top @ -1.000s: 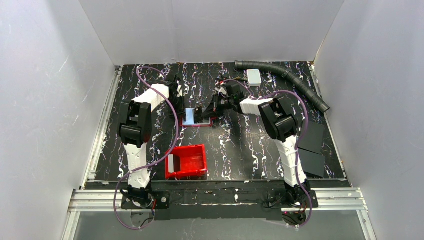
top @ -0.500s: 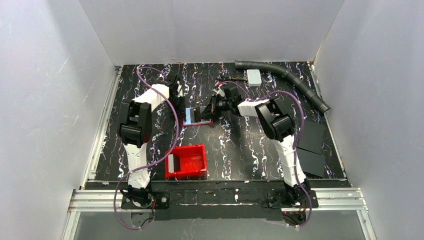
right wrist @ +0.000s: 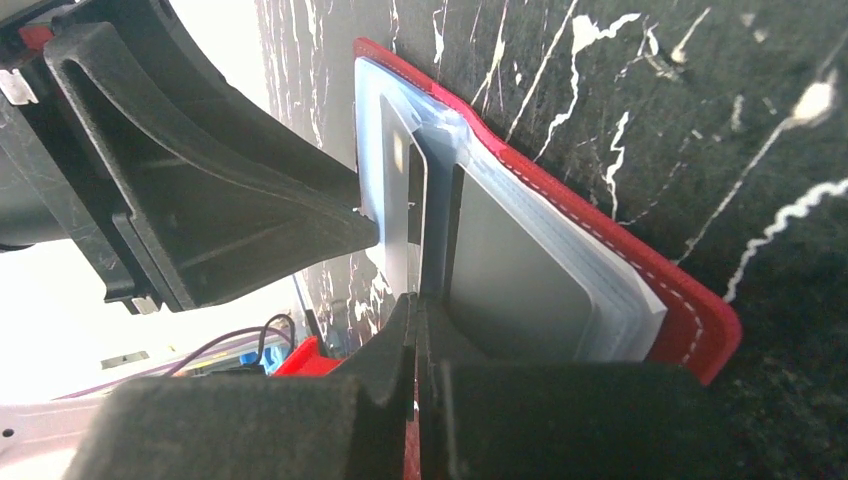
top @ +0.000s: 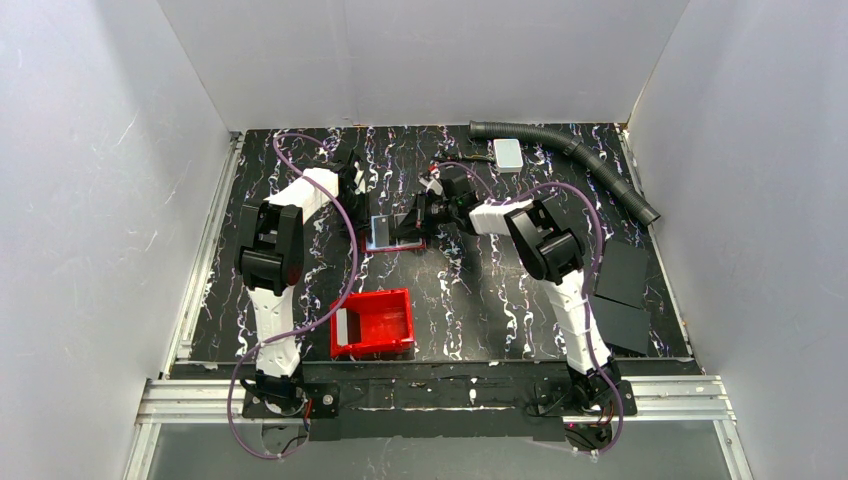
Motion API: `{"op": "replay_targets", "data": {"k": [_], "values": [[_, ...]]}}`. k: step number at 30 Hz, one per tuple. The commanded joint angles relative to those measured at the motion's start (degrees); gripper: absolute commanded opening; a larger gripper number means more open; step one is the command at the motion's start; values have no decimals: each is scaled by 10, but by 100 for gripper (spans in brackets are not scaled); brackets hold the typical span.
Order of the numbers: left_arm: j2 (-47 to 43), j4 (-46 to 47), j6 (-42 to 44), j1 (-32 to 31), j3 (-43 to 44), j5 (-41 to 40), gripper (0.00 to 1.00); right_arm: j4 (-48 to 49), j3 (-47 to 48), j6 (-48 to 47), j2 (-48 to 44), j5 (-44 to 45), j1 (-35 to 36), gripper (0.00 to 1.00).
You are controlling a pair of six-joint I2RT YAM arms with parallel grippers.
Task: Put the credit cards into the card holder
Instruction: Insert the credit card into the card holder.
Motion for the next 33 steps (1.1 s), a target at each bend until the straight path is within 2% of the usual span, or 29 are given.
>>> {"op": "replay_targets", "data": {"k": [1,5,7,11,14,20,30,32,33], "values": [[5,-13,6,-10,3,8,32,18,15,-3,18,11,13,1],[-1,-13,7,-10,3,7,32,5,22,-11,17,30,19,5],[-15,-13,9,-10,-2,-3,36,-62,32,-54,9,45,18,11],[-39,-13,10,3,-6,-16,45,-82,26,-73,-3,45,16,18],[-35,-13,5,16,-6,-12,42,-90,25,-81,-14,48,16,26],[-43,-10,3,30,-10,-18,40,-101,27,-87,-24,48,14,28],[-11,-10,0,28,-4,20,36,-95,26,-82,-29,52,10,28],[-7,-10,0,26,-4,24,35,-96,29,-82,-26,53,10,24],[-6,-10,0,24,-3,26,34,-94,30,-81,-25,54,11,19]]}}
